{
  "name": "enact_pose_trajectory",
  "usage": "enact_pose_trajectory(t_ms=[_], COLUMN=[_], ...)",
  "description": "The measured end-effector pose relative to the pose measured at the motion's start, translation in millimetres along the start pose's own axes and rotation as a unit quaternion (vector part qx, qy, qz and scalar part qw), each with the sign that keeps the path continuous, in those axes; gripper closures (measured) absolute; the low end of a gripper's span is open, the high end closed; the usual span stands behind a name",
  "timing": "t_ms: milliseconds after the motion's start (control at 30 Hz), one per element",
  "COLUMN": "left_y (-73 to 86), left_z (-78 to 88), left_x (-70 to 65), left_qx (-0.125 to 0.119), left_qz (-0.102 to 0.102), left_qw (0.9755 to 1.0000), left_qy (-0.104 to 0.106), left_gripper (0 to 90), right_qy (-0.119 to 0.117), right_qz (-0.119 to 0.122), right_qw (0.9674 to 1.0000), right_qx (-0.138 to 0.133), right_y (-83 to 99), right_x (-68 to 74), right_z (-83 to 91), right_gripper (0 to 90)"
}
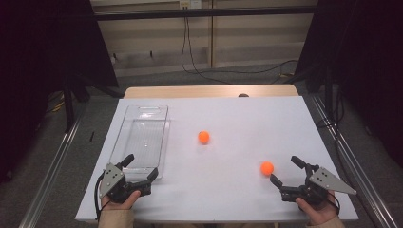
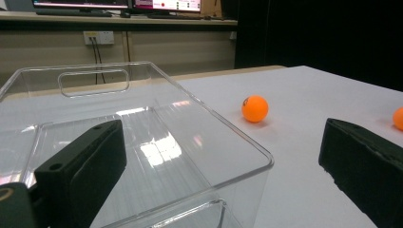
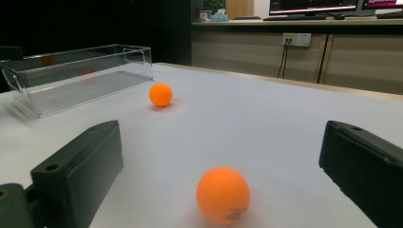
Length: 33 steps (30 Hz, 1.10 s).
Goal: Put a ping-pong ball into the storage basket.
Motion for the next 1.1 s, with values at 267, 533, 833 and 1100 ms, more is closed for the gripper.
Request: enact_pose_trajectory(t_ms=[267, 533, 833, 1100], left_y=[0.1, -0.3, -2.0, -5.1], left_z=[-0.5, -1.9, -4.3, -3.0], left_x=[-1.1, -3.3, -8.2, -10.4], left_qx=[0.001, 0.003, 0.001, -0.001], left_qz=[0.0, -0.001, 0.0, -0.001], left_qw=[1.0, 1.0, 0.9998, 0.9999], left_qy=[0.0, 0.004, 0.017, 0.017], left_gripper=[1.9, 1.9, 1.8, 1.6], right_qy=[0.001, 0.001, 0.003, 0.005], right_qz=[0.002, 0.004, 0.001, 0.004], right_qw=[1.0, 1.0, 1.0, 1.0], right_qx=[0.002, 0.003, 0.0, 0.004], right_y=[-0.1, -0.3, -0.5, -1.1], right_x=[0.0, -0.2, -0.2, 0.6], right_z=[-0.4, -0.4, -0.5, -0.1], right_gripper=[0.5, 0.6, 0.7, 0.8])
Point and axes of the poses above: each handheld gripper's, and its own axes: z roughly backward along the jaws, y roughly out of its underside, x roughly to its left, the point moved 1 cm from there along -z, roughly forward along the jaws, and after that the axes turned 14 degrees about x, right-handed, at the moved point
